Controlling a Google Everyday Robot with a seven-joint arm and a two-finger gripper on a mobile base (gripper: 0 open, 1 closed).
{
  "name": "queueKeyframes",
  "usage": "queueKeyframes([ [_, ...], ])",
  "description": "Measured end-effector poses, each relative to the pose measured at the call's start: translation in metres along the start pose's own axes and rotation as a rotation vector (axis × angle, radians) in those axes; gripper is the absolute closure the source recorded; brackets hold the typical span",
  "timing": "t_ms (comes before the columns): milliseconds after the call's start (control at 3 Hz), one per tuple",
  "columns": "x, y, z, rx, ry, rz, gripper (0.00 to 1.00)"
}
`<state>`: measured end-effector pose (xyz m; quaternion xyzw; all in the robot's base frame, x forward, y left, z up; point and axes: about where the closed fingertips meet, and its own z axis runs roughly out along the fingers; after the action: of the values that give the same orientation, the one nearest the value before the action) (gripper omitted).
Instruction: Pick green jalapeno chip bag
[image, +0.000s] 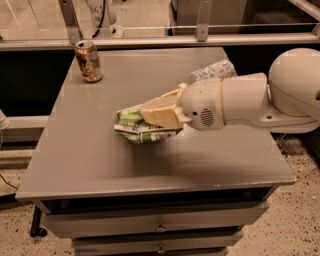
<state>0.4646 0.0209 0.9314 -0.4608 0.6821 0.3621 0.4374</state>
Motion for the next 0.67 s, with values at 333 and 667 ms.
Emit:
queueKeyframes([
  [333, -0.017, -0.014, -0.018, 0.015, -0.068, 0.031, 1.0],
  [667, -0.034, -0.026, -0.036, 0.027, -0.142, 0.054, 1.0],
])
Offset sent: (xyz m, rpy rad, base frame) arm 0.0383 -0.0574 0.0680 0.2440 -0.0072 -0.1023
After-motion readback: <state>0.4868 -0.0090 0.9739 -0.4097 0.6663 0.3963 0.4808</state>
